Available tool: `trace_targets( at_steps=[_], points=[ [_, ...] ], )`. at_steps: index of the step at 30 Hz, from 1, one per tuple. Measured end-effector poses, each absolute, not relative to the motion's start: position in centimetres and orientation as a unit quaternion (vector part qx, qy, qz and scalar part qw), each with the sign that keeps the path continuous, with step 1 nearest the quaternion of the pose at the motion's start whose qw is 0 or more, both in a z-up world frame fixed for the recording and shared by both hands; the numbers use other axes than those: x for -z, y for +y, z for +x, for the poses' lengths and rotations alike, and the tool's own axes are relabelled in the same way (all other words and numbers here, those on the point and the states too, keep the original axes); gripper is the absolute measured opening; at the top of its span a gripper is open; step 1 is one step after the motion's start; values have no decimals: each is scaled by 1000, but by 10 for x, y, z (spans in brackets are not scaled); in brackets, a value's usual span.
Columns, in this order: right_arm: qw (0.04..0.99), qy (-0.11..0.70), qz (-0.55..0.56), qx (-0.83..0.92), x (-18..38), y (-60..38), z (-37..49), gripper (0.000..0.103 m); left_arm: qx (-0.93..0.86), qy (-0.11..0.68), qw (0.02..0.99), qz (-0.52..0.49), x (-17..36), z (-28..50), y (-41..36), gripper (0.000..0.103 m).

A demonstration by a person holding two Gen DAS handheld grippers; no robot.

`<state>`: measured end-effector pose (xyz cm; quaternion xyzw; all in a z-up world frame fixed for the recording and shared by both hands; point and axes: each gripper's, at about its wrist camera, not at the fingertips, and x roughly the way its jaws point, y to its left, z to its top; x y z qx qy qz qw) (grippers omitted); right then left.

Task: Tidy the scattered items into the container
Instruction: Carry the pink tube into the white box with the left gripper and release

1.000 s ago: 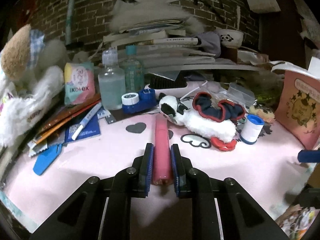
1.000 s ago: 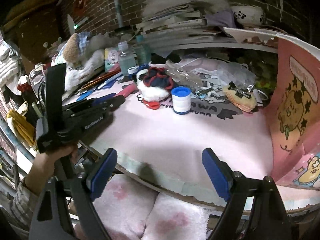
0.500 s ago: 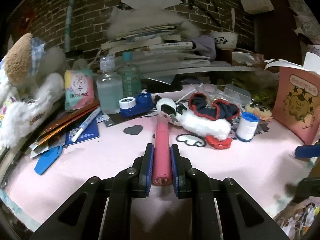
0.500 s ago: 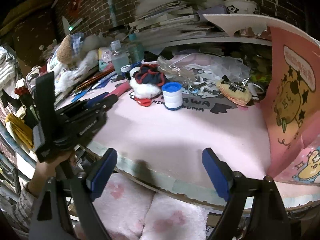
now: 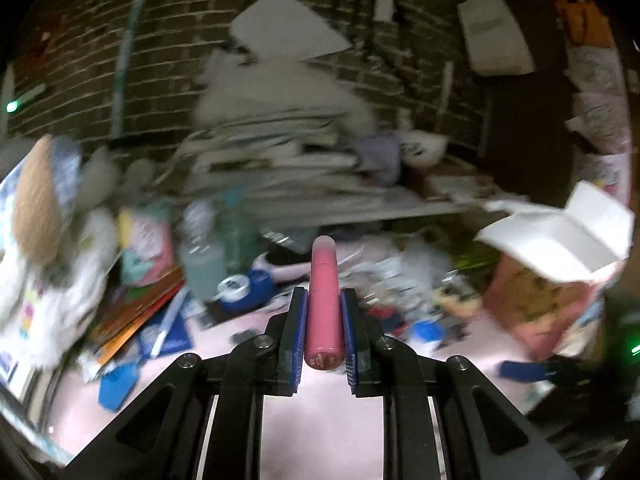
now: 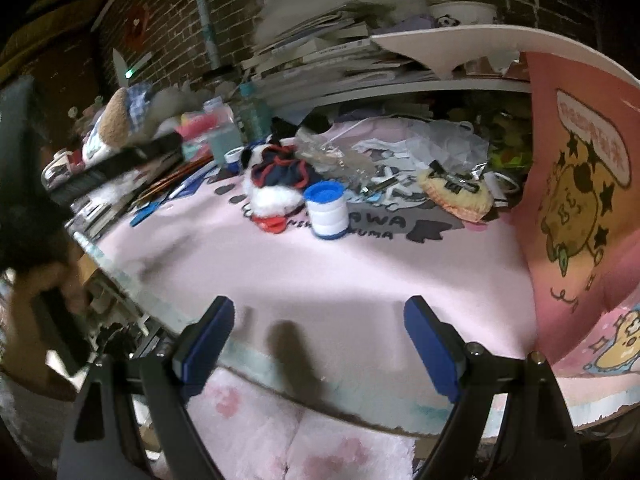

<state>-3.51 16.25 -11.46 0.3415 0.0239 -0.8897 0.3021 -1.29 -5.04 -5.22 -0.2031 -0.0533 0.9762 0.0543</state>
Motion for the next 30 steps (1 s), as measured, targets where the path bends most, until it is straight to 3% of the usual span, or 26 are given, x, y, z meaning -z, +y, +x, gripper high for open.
trace_targets(
  at_steps=[13, 30],
  points=[
    [254, -15, 318, 913, 116, 172, -54, 85, -935, -37, 268, -229, -29, -46, 41, 11],
    [261, -14, 316, 912, 123, 176, -44, 85, -834, 100, 377, -390, -30, -111, 194, 11]
  ],
)
